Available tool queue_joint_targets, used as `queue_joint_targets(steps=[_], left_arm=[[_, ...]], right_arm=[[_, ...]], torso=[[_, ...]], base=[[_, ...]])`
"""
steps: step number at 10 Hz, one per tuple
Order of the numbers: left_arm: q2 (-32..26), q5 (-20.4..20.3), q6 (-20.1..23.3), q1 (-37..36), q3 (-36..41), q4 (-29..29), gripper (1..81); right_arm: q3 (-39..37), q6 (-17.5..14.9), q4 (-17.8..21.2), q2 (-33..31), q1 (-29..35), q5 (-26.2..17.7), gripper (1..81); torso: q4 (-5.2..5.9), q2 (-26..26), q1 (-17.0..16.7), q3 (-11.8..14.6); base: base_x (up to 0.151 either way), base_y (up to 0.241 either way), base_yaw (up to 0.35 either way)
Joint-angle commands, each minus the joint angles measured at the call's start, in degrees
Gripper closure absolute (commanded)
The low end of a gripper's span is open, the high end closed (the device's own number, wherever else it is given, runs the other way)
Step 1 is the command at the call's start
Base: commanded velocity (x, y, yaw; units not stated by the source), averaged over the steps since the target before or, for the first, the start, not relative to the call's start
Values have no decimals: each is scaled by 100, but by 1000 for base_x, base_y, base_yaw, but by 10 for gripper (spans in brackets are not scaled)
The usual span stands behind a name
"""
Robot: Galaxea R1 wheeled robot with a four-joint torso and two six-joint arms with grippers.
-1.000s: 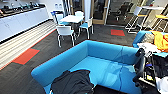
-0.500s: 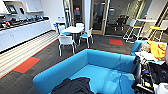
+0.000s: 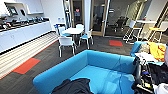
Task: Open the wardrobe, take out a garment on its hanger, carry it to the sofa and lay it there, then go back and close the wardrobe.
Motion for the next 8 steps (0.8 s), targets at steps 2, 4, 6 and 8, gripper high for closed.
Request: queue_joint_targets(steps=[2, 4, 6, 8], left_arm=[[200, 208, 20, -168, -341, 81, 10], [209, 207, 29, -167, -341, 91, 10], [226, 207, 29, -159, -341, 91, 10], [270, 199, 37, -168, -341, 91, 10]], right_arm=[[23, -6, -38, 70, 101, -356, 10], [14, -6, -38, 79, 110, -356, 10], [14, -7, -38, 88, 110, -356, 10], [-3, -7, -38, 88, 93, -356, 10]], torso=[[0, 0, 7, 0], [0, 0, 7, 2], [0, -2, 7, 2], [0, -2, 7, 2]], base=[[0, 0, 0], [0, 0, 0], [0, 0, 0], [-32, 0, 0]])
